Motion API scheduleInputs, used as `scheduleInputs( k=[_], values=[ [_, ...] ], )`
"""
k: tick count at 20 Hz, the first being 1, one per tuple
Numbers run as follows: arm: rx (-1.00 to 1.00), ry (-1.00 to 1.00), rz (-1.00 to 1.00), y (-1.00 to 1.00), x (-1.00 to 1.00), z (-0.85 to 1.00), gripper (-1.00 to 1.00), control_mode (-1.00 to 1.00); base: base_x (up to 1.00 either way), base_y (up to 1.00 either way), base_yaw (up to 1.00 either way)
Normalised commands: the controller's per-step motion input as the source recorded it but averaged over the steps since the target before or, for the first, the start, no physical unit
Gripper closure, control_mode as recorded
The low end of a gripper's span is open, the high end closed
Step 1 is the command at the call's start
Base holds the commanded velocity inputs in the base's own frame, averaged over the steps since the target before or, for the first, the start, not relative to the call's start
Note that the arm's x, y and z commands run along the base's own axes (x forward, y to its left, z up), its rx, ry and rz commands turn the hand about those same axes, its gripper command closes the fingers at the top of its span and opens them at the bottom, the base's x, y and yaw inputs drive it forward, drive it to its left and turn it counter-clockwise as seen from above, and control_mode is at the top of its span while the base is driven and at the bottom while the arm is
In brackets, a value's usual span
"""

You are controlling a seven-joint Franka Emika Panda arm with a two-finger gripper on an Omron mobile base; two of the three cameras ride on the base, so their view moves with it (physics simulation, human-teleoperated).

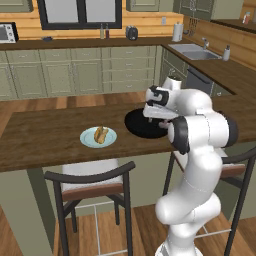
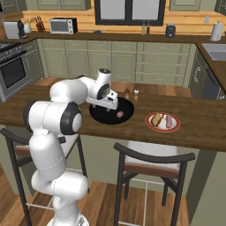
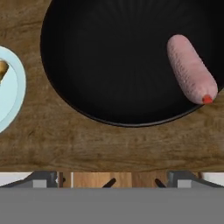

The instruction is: Place one bun and one sausage from the bowl on each plate.

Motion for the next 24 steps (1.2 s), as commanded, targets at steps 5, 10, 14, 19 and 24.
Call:
scheduleInputs(
  k=[5, 10, 14, 19, 24],
  values=[
    [-0.01, 0.02, 0.00, -0.50, 0.02, -0.12, -1.00, -1.00, 0.00, 0.00, 0.00],
    [-0.08, -0.01, 0.01, -0.21, 0.19, -0.17, -1.00, -1.00, 0.00, 0.00, 0.00],
    [-0.14, -0.15, 0.15, -0.02, 0.02, -0.35, -1.00, -1.00, 0.00, 0.00, 0.00],
    [-0.12, -0.06, 0.08, -0.05, 0.06, -0.07, -1.00, -1.00, 0.00, 0.00, 0.00],
    [-0.10, 0.00, 0.05, -0.12, 0.39, 0.00, -1.00, -1.00, 0.00, 0.00, 0.00]
  ],
)
